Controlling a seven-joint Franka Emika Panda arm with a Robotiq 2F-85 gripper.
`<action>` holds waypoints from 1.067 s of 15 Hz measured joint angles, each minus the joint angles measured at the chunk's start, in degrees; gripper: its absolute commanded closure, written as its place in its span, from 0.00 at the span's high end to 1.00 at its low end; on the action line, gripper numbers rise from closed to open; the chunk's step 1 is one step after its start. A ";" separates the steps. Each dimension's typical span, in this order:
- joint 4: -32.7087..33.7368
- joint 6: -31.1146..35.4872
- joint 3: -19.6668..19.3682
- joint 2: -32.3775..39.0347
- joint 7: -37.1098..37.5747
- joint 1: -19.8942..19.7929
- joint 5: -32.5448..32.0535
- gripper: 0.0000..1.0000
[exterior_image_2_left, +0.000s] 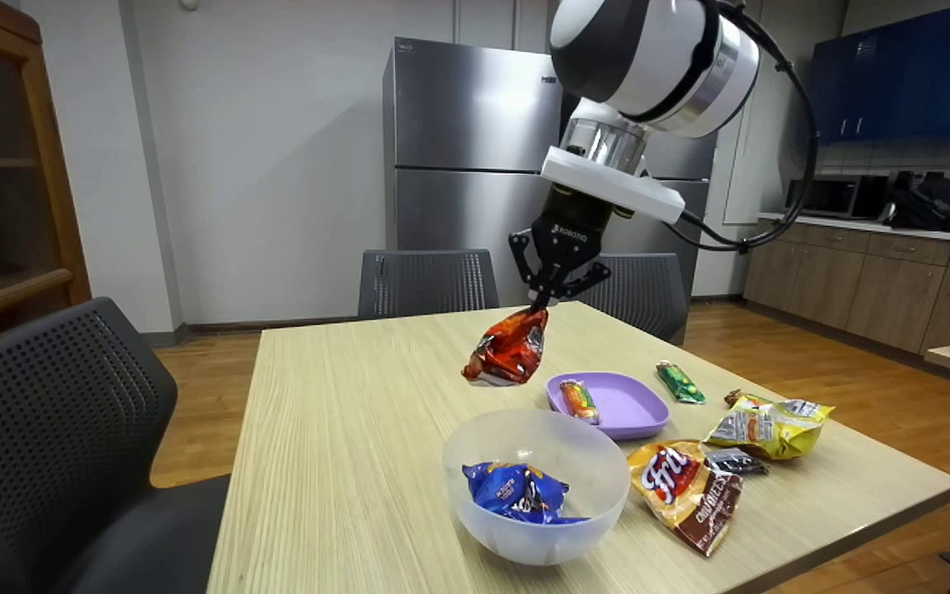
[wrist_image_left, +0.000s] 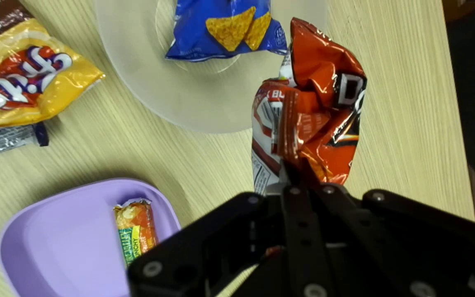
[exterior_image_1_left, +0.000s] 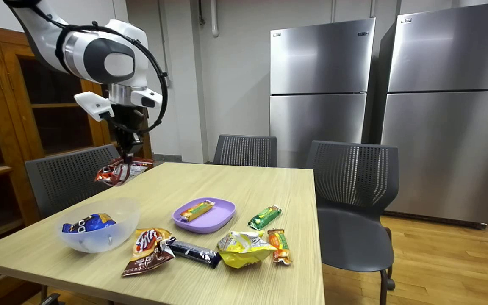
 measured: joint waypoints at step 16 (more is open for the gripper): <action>-0.46 -6.93 1.92 3.52 -1.25 3.97 -2.32 0.00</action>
